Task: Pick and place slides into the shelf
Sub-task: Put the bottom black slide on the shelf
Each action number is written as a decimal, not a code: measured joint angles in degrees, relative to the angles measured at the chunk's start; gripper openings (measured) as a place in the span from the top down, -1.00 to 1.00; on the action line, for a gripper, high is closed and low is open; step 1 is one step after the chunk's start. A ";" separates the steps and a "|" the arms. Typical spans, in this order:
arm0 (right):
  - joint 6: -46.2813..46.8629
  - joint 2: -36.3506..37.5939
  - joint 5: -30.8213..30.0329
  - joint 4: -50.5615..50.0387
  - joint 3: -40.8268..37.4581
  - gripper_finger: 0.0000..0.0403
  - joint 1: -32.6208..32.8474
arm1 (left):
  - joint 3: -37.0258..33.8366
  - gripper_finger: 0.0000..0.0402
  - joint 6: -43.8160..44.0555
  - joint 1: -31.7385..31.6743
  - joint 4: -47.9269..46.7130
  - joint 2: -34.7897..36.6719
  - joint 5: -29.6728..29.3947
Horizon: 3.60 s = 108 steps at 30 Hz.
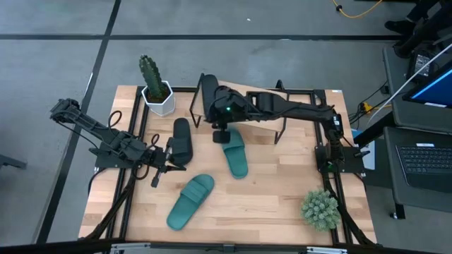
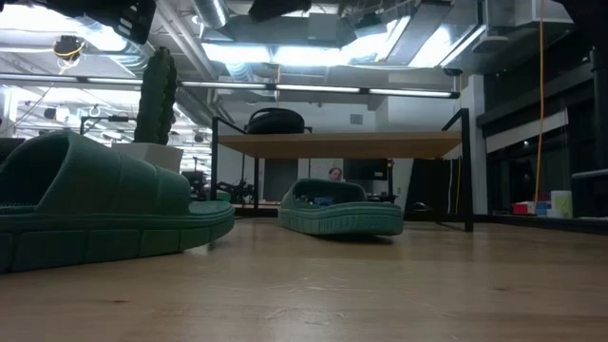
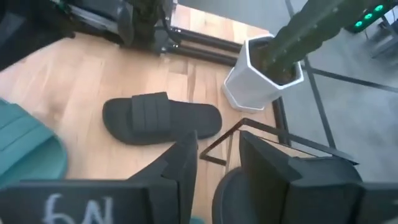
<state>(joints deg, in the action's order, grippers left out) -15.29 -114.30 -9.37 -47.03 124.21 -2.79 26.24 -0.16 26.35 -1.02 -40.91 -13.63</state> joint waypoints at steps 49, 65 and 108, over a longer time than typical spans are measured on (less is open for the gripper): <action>11.10 52.85 -5.39 73.29 -93.77 0.42 8.22 | 25.66 1.00 -13.71 -25.92 -4.96 -28.93 -13.42; 13.87 52.67 -5.62 70.86 -93.77 0.42 8.24 | 32.54 0.49 -22.89 -26.29 -6.76 -38.75 -24.21; 14.79 51.75 -5.62 68.37 -93.75 0.42 8.22 | 32.59 0.26 -28.96 -32.75 -8.96 -46.03 -34.53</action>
<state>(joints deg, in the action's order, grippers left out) -0.50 -62.55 -14.98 21.34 30.46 5.43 58.83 -29.12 -6.40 -9.98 -86.94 -48.16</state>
